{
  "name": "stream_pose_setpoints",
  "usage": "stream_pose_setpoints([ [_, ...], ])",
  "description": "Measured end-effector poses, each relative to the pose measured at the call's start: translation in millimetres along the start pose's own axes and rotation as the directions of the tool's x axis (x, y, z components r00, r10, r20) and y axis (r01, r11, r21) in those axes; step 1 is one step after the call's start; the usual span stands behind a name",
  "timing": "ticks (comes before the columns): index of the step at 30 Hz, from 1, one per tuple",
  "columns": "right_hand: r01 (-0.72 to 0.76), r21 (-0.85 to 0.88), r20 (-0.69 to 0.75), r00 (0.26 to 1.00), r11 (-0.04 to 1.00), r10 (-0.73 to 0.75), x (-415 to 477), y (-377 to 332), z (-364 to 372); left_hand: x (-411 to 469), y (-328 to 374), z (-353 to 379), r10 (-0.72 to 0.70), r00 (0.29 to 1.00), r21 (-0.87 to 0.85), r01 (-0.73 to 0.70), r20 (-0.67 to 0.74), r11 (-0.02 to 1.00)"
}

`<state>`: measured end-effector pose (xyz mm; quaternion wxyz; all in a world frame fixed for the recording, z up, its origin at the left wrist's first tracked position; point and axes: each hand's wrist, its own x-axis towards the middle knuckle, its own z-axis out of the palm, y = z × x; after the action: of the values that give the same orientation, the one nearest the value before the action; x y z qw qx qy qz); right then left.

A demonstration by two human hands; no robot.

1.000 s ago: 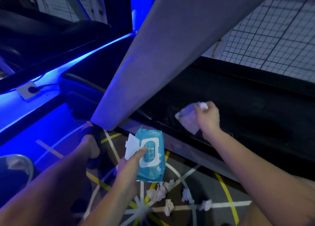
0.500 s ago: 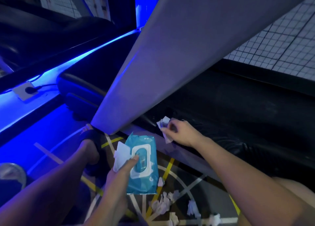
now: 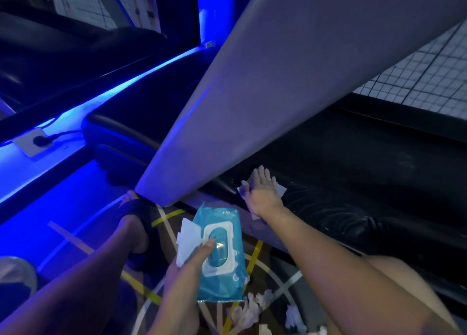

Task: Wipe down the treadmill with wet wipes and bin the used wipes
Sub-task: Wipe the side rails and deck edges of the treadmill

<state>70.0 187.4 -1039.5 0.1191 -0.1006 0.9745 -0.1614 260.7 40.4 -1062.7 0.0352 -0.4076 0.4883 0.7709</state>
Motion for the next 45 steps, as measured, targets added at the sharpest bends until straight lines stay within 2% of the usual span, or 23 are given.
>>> stream_pose_setpoints([
  [3, -0.06, 0.026, -0.011, 0.998, 0.998, 0.06, -11, -16, 18, -10, 3, -2, 0.013, 0.999, -0.036, -0.011, 0.036, 0.999],
  [5, -0.045, -0.071, -0.022, 0.999, 0.997, 0.043, -12, -15, 26, -23, 9, 6, -0.002, 0.998, -0.071, 0.007, 0.068, 0.997],
  [8, -0.014, -0.15, -0.023, 1.0, 0.989, 0.01, -1, -2, 27, -50, 15, 16, 0.05, 0.999, -0.077, -0.05, 0.001, 0.996],
  [12, 0.028, -0.083, 0.039, 0.999, 0.996, -0.025, 23, 3, 10, -59, 20, 20, 0.052, 0.998, -0.083, -0.05, 0.018, 0.995],
  [18, -0.066, -0.071, 0.056, 0.996, 0.995, 0.07, 67, 9, 14, -56, 24, 22, 0.063, 0.998, -0.096, -0.062, 0.008, 0.993],
  [22, -0.065, -0.07, 0.074, 0.995, 0.995, 0.07, 36, 10, 13, -57, 26, 34, 0.075, 0.997, -0.093, -0.072, 0.022, 0.993],
  [26, 0.067, -0.116, 0.091, 0.994, 0.991, -0.057, -14, 26, 13, -60, 27, 43, 0.07, 0.996, -0.083, -0.065, 0.054, 0.994],
  [29, 0.107, -0.058, 0.065, 0.993, 0.993, -0.103, -49, 30, 6, -64, 29, 44, 0.067, 0.996, -0.076, -0.063, 0.051, 0.995],
  [31, 0.063, 0.077, 0.011, 0.998, 0.995, -0.064, -54, 29, 2, -64, 26, 41, 0.069, 0.997, -0.056, -0.067, 0.041, 0.996],
  [33, -0.079, 0.254, -0.077, 0.992, 0.964, 0.101, -47, 27, -2, -60, 23, 37, 0.07, 0.997, -0.05, -0.07, 0.006, 0.996],
  [34, -0.124, 0.278, -0.096, 0.983, 0.952, 0.156, -42, 25, -2, -57, 21, 35, 0.079, 0.997, -0.049, -0.08, -0.013, 0.996],
  [38, -0.176, 0.024, -0.019, 0.984, 0.984, 0.176, -25, 16, 13, -51, 17, 31, 0.085, 0.995, -0.056, -0.088, -0.046, 0.995],
  [40, -0.219, -0.047, 0.005, 0.976, 0.975, 0.219, -16, 12, 16, -49, 16, 32, 0.076, 0.996, -0.055, -0.078, -0.049, 0.995],
  [45, -0.249, 0.013, 0.085, 0.965, 0.968, 0.247, 27, 15, 4, -45, 21, 36, 0.087, 0.995, -0.048, -0.09, -0.048, 0.995],
])
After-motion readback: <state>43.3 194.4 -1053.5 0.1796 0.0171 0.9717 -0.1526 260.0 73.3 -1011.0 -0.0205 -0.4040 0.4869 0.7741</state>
